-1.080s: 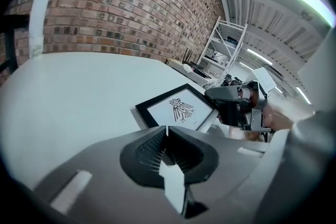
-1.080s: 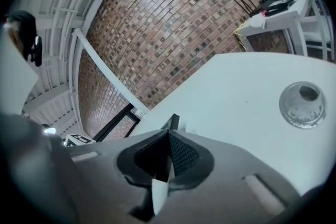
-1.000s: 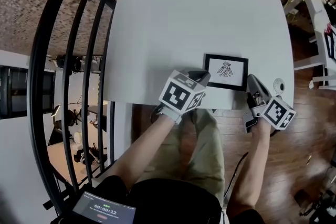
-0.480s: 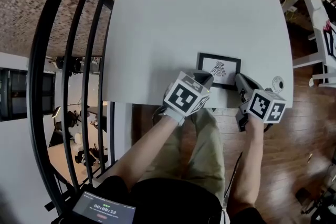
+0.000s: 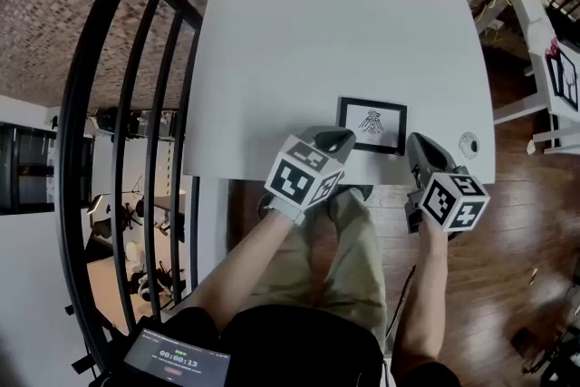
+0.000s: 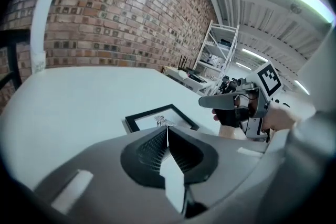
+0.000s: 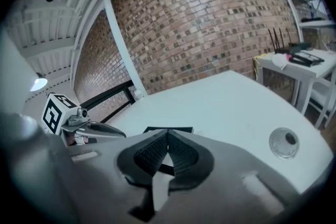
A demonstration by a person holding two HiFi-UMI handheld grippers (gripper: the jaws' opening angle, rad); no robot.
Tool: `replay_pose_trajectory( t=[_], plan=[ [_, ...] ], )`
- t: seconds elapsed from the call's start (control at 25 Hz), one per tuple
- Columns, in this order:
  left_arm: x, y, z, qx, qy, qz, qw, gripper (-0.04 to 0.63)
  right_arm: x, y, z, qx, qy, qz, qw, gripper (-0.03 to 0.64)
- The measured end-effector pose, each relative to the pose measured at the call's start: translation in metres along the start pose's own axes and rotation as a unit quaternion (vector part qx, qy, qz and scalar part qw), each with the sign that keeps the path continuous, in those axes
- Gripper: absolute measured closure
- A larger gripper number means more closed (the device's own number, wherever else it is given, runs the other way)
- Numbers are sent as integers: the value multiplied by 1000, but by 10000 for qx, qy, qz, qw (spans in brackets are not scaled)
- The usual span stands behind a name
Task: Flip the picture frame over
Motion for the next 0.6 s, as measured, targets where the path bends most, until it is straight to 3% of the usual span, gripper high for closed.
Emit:
replay_pose_trajectory(
  t=[0.12, 0.28, 0.6],
  plan=[
    [23, 31, -20, 751, -236, 78, 9969, 577, -24, 31, -20, 411, 538, -80, 9977, 624],
    [59, 71, -59, 1657, -666, 192, 9837, 579, -64, 71, -52, 941, 1208, -317, 9877, 624],
    [125, 150, -112, 2567, -1228, 194, 9585, 580, -147, 147, -108, 1737, 1638, -858, 9673, 624]
  ],
)
Point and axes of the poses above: the fingertips, and each gripper's own axes: y backward along the fingers, x to its right, z out of its underside, the point moved 9 cm from there along y, backward along the fingers, and after that the axes turned 13 degrees about x, right-handed, at the moved point
